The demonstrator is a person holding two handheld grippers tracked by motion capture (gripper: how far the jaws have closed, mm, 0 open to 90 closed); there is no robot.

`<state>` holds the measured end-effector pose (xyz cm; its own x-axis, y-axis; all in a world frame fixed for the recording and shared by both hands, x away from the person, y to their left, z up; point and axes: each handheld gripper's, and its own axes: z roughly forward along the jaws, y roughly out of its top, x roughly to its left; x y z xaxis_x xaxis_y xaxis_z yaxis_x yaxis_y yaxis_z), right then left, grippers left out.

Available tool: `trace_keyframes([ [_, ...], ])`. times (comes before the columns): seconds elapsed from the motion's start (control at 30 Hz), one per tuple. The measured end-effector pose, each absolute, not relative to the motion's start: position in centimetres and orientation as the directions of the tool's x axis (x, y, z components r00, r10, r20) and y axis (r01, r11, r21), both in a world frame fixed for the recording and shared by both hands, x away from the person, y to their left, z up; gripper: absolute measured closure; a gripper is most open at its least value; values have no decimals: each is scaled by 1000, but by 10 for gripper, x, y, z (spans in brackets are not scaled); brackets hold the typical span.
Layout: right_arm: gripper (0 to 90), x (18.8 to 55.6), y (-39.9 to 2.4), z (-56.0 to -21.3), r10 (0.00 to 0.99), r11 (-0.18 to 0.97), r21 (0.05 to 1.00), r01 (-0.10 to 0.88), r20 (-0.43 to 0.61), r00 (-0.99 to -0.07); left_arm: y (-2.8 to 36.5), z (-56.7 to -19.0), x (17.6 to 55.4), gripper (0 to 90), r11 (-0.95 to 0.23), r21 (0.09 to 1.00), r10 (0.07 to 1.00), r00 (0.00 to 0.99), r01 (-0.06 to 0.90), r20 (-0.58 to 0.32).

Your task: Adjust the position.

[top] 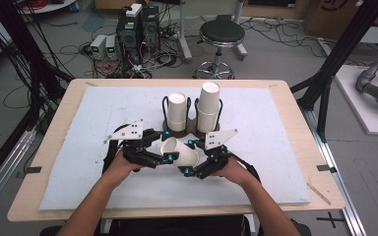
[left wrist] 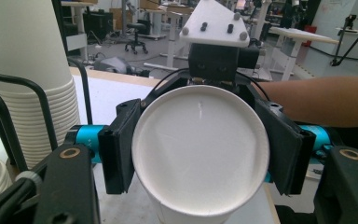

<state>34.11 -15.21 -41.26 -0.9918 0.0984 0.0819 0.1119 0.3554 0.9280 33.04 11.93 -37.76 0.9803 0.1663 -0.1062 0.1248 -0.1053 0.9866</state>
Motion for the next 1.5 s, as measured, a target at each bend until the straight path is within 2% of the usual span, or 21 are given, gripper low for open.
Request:
trace_keyframes([
  [0.1,312,342,-158,-410,88,395,918,41,6,-996,117,-379,330,339,-140,982,175,980,124,-99],
  [0.13,318,342,-159,-409,96,420,907,27,-15,-995,116,-379,329,298,-183,978,204,977,102,-63],
  [0.17,318,342,-159,-409,96,420,907,27,-15,-995,116,-379,329,254,-183,978,204,977,102,-63],
  [0.2,323,342,-162,-407,93,467,884,0,-49,-994,116,-379,330,236,-187,975,218,973,121,-79],
  [0.37,330,342,-165,-402,80,496,868,-14,-62,-995,115,-381,330,237,-201,972,201,976,124,-83],
  [0.47,327,342,-166,-402,58,491,871,0,-33,-998,112,-384,330,245,-225,966,184,979,126,-85],
  [0.53,326,343,-166,-403,60,497,868,19,-13,-998,111,-387,330,345,-237,963,158,983,126,-90],
  [0.6,316,344,-167,-404,47,499,866,33,11,-999,110,-388,329,346,-238,964,147,985,121,-87],
  [0.67,271,344,-167,-405,60,483,874,50,24,-998,111,-389,331,345,-233,964,141,985,130,-99],
  [0.73,187,343,-168,-404,101,419,902,103,66,-993,114,-388,331,344,-212,969,152,984,128,-97],
  [0.77,187,343,-168,-404,101,419,902,103,66,-993,115,-387,332,344,-195,972,156,983,132,-102],
  [0.83,184,345,-174,-403,142,311,935,173,134,-981,120,-386,333,345,-123,980,158,978,154,-134],
  [0.9,184,344,-176,-404,146,280,941,192,156,-977,121,-387,333,345,-106,981,155,977,161,-143],
  [1.0,206,344,-177,-404,131,265,947,183,152,-980,120,-388,334,347,-91,982,141,978,166,-152],
  [1.03,255,343,-177,-404,113,259,953,155,130,-985,120,-388,333,347,-92,982,138,979,164,-151],
  [1.07,255,343,-177,-404,113,259,953,155,130,-985,120,-389,334,347,-90,982,138,979,167,-153],
  [1.17,292,343,-182,-401,114,278,957,81,51,-992,120,-389,333,330,-132,978,158,977,163,-142],
  [1.23,306,343,-185,-400,125,301,952,62,25,-992,119,-389,333,231,-168,972,206,970,166,-130],
  [1.27,307,343,-185,-400,131,320,946,54,12,-991,120,-388,333,215,-171,972,210,970,161,-123],
  [1.43,315,341,-185,-396,109,367,930,31,-9,-994,120,-388,332,215,-184,971,197,974,152,-115],
  [1.5,316,340,-183,-395,91,381,924,25,-10,-996,118,-389,332,263,-195,969,183,976,152,-116],
])
